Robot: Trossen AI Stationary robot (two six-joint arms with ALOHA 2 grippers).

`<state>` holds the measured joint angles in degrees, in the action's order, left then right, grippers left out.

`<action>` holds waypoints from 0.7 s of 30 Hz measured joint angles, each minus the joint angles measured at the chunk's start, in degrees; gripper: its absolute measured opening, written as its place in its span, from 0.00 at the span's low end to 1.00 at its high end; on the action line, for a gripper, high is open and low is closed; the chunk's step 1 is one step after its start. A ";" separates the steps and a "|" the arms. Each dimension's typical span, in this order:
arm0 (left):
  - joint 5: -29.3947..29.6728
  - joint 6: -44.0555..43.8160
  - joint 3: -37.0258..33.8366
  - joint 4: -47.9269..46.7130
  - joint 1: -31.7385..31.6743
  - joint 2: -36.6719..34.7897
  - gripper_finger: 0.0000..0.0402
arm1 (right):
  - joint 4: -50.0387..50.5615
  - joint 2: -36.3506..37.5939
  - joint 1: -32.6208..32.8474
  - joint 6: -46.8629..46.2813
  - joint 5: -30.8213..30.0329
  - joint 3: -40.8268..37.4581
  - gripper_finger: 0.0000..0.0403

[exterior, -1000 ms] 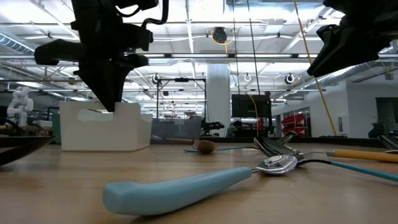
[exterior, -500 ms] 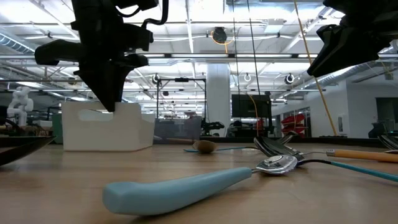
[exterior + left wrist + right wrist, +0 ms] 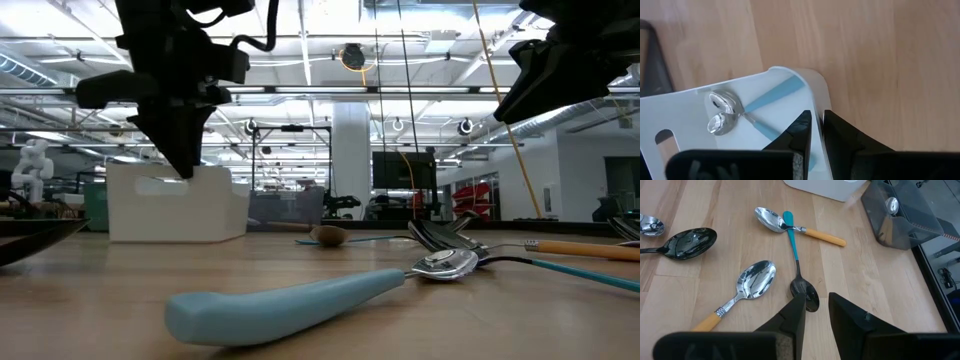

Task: Sort silverware by color (type)
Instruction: Adjust the white bin, then put the right orange spoon into the black bin

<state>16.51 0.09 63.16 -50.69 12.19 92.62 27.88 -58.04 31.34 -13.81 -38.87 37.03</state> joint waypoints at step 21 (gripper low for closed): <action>0.16 -13.71 14.08 -8.94 0.07 0.02 0.44 | -0.02 0.00 0.01 -0.06 0.00 -0.01 0.20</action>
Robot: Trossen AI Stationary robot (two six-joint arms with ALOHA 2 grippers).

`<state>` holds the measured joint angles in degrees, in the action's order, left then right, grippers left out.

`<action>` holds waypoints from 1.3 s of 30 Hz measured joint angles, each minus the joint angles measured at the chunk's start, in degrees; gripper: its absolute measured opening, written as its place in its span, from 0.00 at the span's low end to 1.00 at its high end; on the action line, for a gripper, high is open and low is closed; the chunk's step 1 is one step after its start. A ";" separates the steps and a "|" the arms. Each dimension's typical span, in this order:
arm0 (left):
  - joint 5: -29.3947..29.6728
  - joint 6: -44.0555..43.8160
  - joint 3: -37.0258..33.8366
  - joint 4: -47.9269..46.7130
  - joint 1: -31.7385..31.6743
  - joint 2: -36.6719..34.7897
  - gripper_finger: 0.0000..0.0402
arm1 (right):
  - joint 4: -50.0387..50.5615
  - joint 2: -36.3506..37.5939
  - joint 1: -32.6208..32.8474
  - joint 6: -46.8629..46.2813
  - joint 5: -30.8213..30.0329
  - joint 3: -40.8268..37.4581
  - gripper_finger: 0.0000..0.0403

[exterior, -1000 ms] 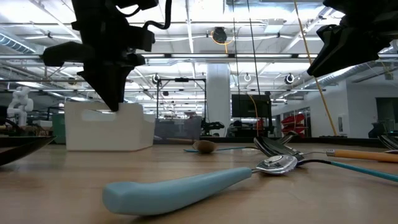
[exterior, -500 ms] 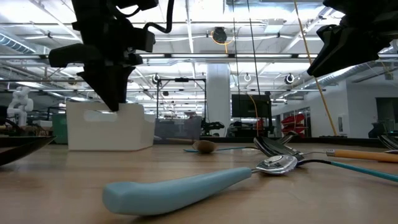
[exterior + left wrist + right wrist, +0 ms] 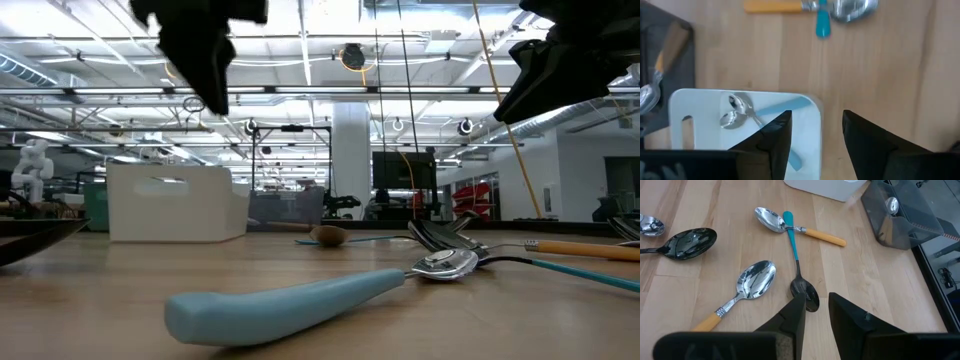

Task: Sort silverware by color (type)
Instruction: Put the right orange spoon into the black bin

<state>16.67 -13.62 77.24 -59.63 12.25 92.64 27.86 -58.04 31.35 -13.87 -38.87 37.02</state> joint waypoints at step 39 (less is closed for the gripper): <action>23.97 -13.68 -3.64 26.35 15.15 -0.02 0.44 | -4.64 -5.73 -2.48 -20.16 16.81 0.01 0.20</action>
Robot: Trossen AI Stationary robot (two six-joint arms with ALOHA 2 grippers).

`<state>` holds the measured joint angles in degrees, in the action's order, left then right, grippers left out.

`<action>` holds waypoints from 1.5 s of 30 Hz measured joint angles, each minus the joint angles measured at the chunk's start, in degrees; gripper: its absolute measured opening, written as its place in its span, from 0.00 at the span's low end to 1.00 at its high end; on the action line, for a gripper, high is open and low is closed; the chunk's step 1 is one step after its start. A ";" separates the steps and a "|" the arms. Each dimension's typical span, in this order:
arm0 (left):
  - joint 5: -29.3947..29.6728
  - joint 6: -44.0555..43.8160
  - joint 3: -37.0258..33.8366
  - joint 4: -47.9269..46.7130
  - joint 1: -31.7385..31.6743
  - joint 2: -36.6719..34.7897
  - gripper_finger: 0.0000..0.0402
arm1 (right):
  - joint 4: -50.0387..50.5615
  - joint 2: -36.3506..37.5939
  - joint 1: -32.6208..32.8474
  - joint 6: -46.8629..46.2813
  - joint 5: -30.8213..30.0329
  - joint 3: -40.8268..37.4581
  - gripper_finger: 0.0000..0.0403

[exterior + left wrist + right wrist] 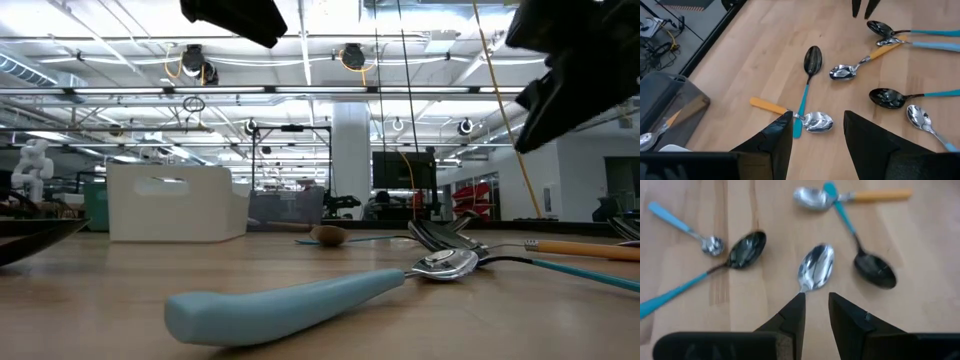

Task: Sort silverware by color (type)
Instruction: Put the right orange spoon into the black bin

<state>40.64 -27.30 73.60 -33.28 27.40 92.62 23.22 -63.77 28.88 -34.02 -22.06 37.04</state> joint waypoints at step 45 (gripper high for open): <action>-0.94 2.98 0.04 0.59 -3.06 6.54 0.44 | -2.02 -23.32 -2.26 -1.96 10.20 6.71 0.33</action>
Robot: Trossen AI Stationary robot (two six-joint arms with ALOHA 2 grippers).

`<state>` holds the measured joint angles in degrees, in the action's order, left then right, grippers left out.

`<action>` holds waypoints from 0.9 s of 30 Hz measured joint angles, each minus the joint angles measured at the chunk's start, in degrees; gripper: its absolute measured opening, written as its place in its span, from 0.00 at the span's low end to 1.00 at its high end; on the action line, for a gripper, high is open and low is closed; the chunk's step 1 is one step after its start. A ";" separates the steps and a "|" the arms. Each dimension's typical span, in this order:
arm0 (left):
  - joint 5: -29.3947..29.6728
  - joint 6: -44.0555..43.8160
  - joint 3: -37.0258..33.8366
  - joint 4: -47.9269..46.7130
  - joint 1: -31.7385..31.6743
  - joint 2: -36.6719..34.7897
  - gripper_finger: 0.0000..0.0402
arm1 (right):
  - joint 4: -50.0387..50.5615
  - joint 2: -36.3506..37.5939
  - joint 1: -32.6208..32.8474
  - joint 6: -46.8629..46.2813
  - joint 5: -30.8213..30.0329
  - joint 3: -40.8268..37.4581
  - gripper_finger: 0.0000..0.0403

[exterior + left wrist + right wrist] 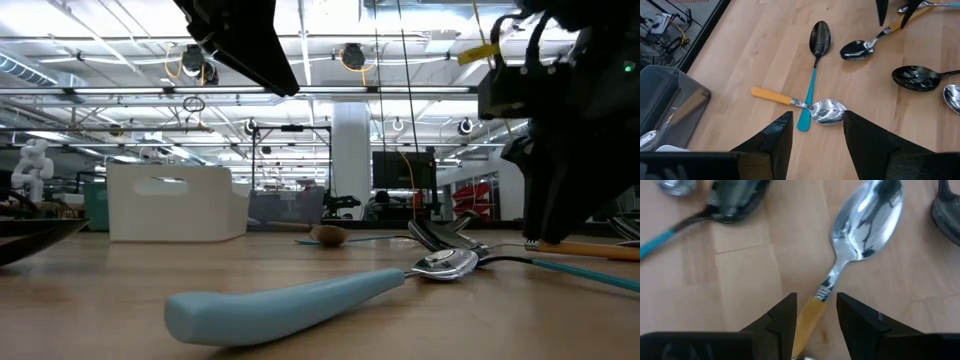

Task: Sort silverware by color (type)
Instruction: Put the right orange spoon into the black bin

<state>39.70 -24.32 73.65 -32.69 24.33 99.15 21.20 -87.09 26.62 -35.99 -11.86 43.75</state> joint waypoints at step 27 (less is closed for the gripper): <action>0.02 0.10 0.02 0.06 -0.75 -0.02 0.44 | -7.40 -4.24 -3.84 8.47 -1.66 1.34 0.09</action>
<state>39.72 -24.22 73.67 -32.62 23.59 99.13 13.80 -91.33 22.79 -27.52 -13.52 45.09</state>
